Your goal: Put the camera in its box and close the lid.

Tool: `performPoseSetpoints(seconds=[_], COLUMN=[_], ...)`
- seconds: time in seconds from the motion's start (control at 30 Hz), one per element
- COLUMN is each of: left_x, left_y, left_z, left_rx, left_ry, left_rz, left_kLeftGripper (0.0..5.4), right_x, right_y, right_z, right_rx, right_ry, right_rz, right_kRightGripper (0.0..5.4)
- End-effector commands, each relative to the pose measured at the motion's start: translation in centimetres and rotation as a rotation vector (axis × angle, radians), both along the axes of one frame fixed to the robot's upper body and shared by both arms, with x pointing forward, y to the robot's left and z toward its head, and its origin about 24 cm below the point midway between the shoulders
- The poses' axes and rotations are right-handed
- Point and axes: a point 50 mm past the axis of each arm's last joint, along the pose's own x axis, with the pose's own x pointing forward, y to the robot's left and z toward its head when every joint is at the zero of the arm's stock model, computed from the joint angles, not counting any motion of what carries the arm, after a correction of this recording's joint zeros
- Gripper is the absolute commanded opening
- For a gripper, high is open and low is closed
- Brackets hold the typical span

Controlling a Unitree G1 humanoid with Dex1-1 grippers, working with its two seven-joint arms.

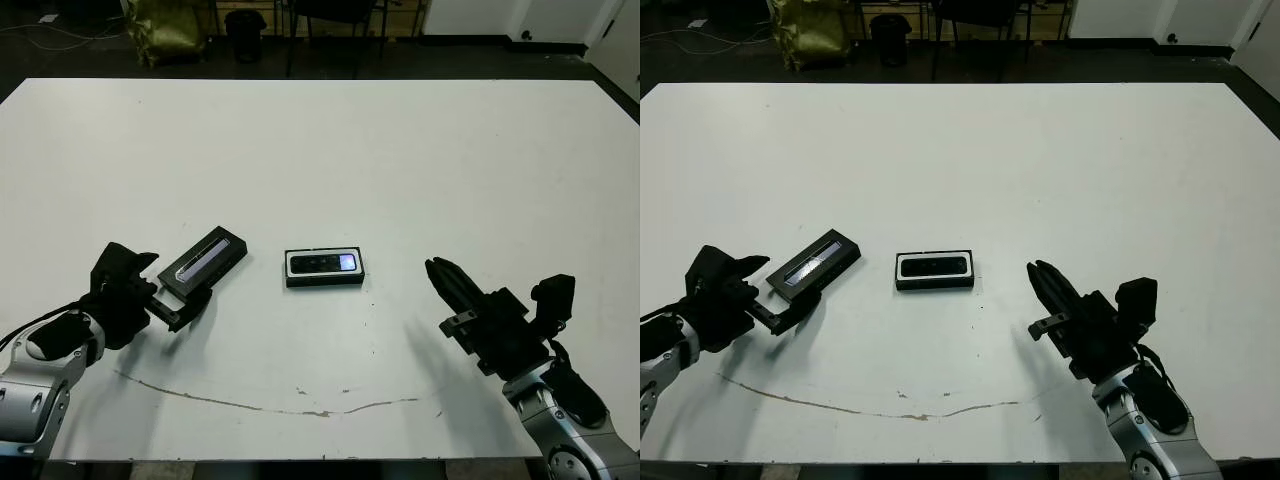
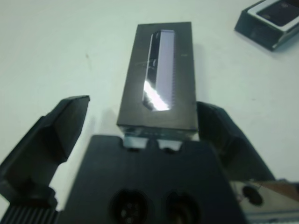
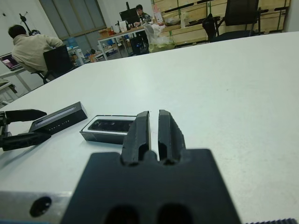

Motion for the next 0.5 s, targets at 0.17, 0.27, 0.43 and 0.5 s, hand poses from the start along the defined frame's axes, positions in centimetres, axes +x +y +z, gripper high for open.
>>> performPoseSetpoints(seconds=[0.17, 0.27, 0.43, 0.5], left_x=[0.00, 0.08, 0.16, 0.17], left_y=[0.75, 0.78, 0.74, 0.77], left_z=[-1.04, -1.25, -1.52, -1.64], left_rx=[0.038, 0.051, 0.068, 0.077], left_ry=[0.050, 0.049, 0.050, 0.056], left_rz=[0.015, 0.010, 0.004, 0.009], left_kLeftGripper=[5.39, 5.39, 5.39, 5.39], right_x=[-0.19, -0.13, -0.06, -0.06], right_y=[-0.18, -0.20, -0.28, -0.30], right_z=[-0.22, -0.29, -0.27, -0.28], right_rx=[-0.017, 0.003, -0.012, -0.005], right_ry=[0.025, 0.025, 0.018, 0.017], right_rz=[-0.011, -0.004, -0.003, 0.002], right_kRightGripper=[0.00, 0.00, 0.00, 0.00])
